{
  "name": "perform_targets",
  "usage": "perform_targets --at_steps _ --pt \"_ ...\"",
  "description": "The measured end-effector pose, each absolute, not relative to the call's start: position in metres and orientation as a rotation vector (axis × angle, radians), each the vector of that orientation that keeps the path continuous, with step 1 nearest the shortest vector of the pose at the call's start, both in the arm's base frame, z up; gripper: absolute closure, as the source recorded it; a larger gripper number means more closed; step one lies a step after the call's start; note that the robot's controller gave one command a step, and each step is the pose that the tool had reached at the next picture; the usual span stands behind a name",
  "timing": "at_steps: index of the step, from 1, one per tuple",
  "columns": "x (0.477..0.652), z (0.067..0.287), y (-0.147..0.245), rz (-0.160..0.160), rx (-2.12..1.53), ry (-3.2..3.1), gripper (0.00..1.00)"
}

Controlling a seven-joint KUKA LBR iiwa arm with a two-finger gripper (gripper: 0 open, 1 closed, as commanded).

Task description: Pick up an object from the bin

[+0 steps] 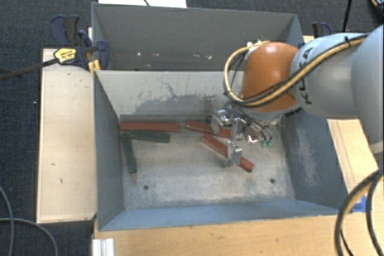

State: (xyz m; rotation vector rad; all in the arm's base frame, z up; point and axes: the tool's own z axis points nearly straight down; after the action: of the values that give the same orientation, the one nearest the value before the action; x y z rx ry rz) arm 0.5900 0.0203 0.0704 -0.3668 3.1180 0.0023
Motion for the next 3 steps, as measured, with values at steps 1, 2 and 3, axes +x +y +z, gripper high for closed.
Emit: perform_targets --at_steps 1,2,3 --pt "0.591 0.07 -0.01 0.002 -0.227 3.132 0.0" --pt "0.583 0.071 -0.003 0.001 -0.369 3.119 0.0" --pt "0.588 0.07 0.005 0.001 -0.385 3.116 0.0"
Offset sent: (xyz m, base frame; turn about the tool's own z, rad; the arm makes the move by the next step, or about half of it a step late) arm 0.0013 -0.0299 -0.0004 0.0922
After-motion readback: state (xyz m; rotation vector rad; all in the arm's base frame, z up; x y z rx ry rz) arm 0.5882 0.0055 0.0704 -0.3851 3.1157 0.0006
